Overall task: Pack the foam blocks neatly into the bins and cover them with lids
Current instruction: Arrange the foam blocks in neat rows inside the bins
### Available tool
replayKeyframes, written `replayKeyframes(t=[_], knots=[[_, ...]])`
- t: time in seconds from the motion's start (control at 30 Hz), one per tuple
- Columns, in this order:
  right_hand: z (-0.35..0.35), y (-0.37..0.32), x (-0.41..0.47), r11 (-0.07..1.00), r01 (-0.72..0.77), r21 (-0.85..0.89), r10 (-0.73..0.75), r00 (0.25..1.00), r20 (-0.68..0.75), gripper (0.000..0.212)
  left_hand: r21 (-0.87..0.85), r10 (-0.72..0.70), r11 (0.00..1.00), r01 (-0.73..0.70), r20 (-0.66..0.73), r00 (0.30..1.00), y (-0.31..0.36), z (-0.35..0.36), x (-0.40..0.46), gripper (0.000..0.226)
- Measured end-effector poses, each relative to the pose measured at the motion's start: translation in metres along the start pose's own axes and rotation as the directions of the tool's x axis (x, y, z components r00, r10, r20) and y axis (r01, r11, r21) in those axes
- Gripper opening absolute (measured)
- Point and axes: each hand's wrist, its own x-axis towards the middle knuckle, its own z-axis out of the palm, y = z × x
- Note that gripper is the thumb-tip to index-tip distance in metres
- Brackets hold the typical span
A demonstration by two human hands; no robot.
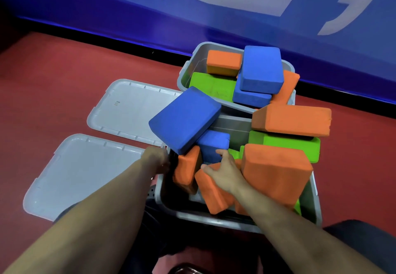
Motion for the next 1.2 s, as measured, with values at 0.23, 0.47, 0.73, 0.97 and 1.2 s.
replayKeyframes(t=[0.23,0.47,0.73,0.97,1.2], knots=[[0.015,0.021,-0.009,0.989,-0.055,-0.134,0.075,0.986,0.147,0.082,0.145,0.067,0.979,-0.145,0.442,0.895,-0.009,0.037,-0.018,0.019],[0.016,0.029,-0.003,0.969,-0.245,0.035,0.236,0.958,0.166,0.082,0.040,-0.052,0.998,0.042,0.289,0.956,-0.043,0.078,-0.006,0.038],[0.023,0.041,-0.006,0.924,-0.361,0.125,0.325,0.914,0.243,0.095,-0.213,-0.097,0.958,0.195,0.401,0.911,-0.039,0.097,-0.010,0.062],[0.013,0.034,-0.010,0.934,-0.336,0.123,0.299,0.922,0.247,0.122,-0.258,-0.039,0.948,0.185,0.482,0.875,-0.031,0.107,-0.016,0.075],[-0.002,0.038,-0.014,0.942,-0.271,0.197,0.259,0.962,0.085,0.128,-0.343,0.055,0.934,0.100,0.413,0.909,-0.014,0.104,-0.030,0.081]])
